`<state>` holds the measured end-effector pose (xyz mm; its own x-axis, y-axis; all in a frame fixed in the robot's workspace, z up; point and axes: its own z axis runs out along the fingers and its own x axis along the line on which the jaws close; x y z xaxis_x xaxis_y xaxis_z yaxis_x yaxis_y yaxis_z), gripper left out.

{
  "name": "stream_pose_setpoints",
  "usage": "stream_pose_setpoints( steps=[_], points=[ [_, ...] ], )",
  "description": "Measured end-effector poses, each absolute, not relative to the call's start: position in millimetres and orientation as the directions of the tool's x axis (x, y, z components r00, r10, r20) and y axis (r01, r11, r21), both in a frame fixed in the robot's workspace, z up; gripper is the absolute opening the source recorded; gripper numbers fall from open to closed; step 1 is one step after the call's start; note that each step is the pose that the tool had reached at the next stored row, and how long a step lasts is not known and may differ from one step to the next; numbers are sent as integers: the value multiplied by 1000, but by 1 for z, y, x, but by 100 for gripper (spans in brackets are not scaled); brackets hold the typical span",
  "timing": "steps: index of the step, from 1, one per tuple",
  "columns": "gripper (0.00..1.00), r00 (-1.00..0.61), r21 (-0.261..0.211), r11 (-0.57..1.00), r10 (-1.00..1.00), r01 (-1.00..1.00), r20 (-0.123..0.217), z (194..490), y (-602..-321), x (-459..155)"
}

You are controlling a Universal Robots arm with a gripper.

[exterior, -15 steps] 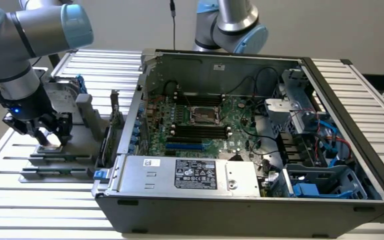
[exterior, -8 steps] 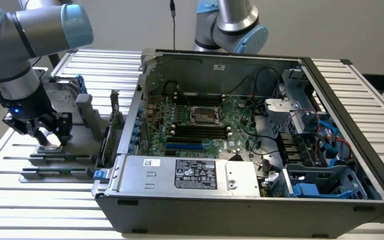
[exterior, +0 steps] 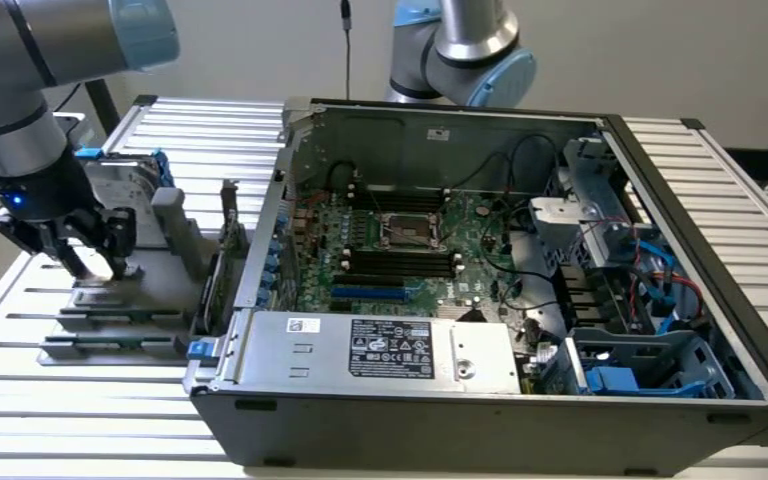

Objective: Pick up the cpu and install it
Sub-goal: 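Pick up the cpu and move it towards the insertion slot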

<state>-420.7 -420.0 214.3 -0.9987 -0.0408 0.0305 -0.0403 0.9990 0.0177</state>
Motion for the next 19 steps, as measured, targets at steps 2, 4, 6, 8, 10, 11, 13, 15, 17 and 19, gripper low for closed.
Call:
stream_pose_setpoints(
  steps=[2,4,6,8,10,11,13,15,17,19],
  points=[
    [55,-999,18,999,-41,-40,30,223,-420,-421],
    [55,-999,18,999,-42,-41,30,232,-420,-420],
    [55,-998,18,999,-48,-47,30,241,-420,-419],
    [55,-998,18,998,-56,-56,30,250,-421,-417],
    [55,-997,18,998,-65,-64,30,260,-421,-416],
    [55,-997,18,997,-69,-68,30,264,-421,-415],
    [55,-997,18,997,-77,-77,30,273,-421,-413],
    [55,-996,19,996,-86,-86,30,282,-422,-410],
    [55,-996,20,996,-89,-88,30,291,-422,-407],
    [55,-996,20,996,-89,-88,30,299,-422,-403]
  ],
)
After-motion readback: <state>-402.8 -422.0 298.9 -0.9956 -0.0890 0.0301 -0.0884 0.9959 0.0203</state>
